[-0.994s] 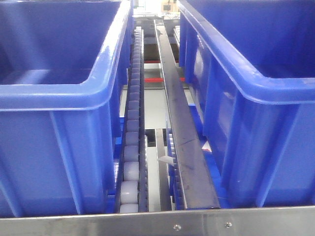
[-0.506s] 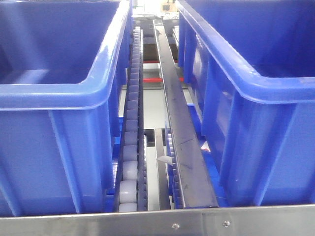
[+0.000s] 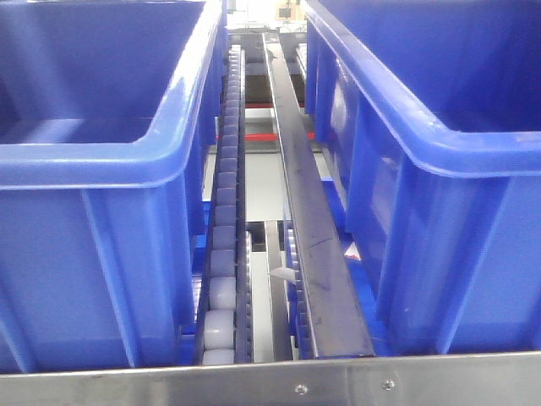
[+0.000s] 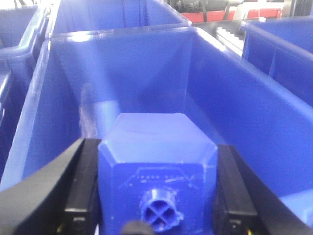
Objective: Pick and sort blue part to right shelf
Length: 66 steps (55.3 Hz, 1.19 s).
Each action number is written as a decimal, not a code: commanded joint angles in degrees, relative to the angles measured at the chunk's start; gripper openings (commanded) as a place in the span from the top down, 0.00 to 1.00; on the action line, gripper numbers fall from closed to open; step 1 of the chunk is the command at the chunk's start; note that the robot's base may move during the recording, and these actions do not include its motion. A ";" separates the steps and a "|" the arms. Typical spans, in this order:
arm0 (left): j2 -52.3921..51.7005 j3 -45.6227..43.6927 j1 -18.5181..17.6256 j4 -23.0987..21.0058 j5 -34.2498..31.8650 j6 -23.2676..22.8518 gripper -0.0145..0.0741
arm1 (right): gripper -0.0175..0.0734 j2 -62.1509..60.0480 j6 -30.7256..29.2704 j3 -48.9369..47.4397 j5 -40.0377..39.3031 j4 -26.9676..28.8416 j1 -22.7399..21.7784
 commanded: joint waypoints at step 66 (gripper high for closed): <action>89.05 -41.14 4.19 -4.10 3.75 -0.19 0.52 | 0.64 1.03 -0.39 -1.75 -5.68 -0.34 -0.07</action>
